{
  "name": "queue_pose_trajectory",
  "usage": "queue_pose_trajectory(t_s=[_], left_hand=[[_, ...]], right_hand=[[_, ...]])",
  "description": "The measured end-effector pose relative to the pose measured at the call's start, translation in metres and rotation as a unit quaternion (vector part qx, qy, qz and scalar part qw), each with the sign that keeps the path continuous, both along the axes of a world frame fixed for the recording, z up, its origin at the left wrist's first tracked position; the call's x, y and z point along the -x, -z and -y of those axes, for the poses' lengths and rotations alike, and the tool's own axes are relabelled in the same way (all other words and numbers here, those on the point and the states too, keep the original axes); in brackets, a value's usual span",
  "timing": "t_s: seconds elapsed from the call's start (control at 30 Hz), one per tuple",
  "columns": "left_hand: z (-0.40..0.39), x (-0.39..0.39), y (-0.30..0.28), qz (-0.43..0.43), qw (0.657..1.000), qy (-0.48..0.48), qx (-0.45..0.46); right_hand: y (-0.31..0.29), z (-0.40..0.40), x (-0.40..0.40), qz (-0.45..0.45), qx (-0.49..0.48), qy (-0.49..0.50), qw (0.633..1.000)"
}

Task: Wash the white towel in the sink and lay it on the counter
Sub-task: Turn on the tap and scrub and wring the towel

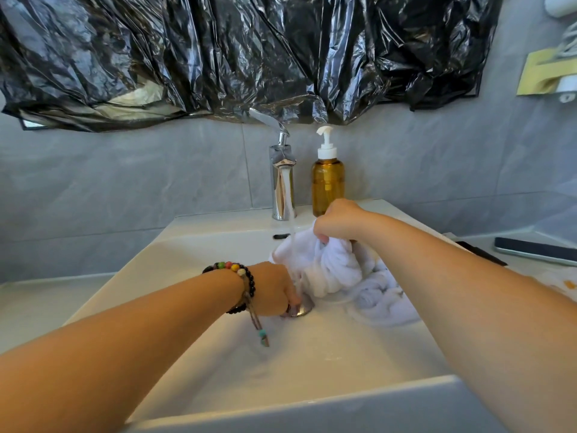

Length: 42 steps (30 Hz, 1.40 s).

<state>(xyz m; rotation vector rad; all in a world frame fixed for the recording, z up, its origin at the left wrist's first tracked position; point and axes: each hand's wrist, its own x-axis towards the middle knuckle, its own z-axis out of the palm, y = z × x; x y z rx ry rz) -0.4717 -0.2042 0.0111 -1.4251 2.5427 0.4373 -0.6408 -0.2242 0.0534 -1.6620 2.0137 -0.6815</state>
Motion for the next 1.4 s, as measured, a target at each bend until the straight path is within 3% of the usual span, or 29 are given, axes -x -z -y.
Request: queue_pose_trajectory(t_s=[0.13, 0.23, 0.3, 0.37, 0.43, 0.6, 0.67, 0.77, 0.9, 1.0, 1.13, 1.23, 1.33, 1.4], left_hand=[[0.026, -0.026, -0.006, -0.187, 0.974, -0.126, -0.023], [0.035, -0.035, -0.005, -0.263, 0.942, -0.198, -0.061], [0.036, -0.037, -0.005, -0.306, 0.923, -0.208, -0.108], [0.033, -0.036, -0.006, -0.329, 0.92, -0.189, -0.1], [0.03, -0.034, -0.007, -0.375, 0.902, -0.183, -0.106], [0.031, -0.029, -0.012, -0.529, 0.799, -0.177, -0.224], [0.03, -0.028, -0.018, -0.576, 0.772, -0.162, -0.215], [0.029, -0.027, -0.028, -0.642, 0.729, -0.154, -0.179], [0.03, -0.026, -0.034, -0.682, 0.696, -0.16, -0.157], [0.033, -0.026, -0.033, -0.669, 0.711, -0.189, -0.107], [0.037, -0.031, -0.031, -0.589, 0.773, -0.223, -0.079], [0.035, -0.039, -0.031, -0.458, 0.853, -0.224, -0.113], [0.034, -0.044, -0.029, -0.359, 0.889, -0.227, -0.172], [0.033, -0.042, -0.026, -0.332, 0.904, -0.218, -0.161]], right_hand=[[0.006, 0.003, -0.004, 0.151, -0.03, -0.013, 0.988], [0.004, 0.0, -0.008, 0.305, -0.036, -0.047, 0.95], [0.004, -0.001, -0.012, 0.389, -0.043, -0.082, 0.917], [0.005, 0.001, -0.013, 0.43, -0.053, -0.113, 0.894], [0.005, 0.001, -0.013, 0.433, -0.075, -0.115, 0.891], [0.013, 0.007, -0.013, 0.44, -0.055, -0.031, 0.896], [0.02, 0.009, -0.014, 0.395, -0.067, -0.005, 0.916], [0.024, -0.002, -0.023, 0.378, -0.141, 0.005, 0.915], [0.028, 0.001, -0.03, 0.352, -0.078, 0.01, 0.933], [0.028, 0.011, -0.027, 0.366, -0.039, 0.057, 0.928], [0.02, 0.017, -0.02, 0.432, 0.055, 0.067, 0.898], [0.013, 0.017, -0.012, 0.478, 0.101, 0.074, 0.87], [0.0, 0.007, -0.014, 0.508, 0.116, 0.021, 0.853], [-0.003, 0.0, -0.018, 0.53, 0.099, -0.023, 0.842]])
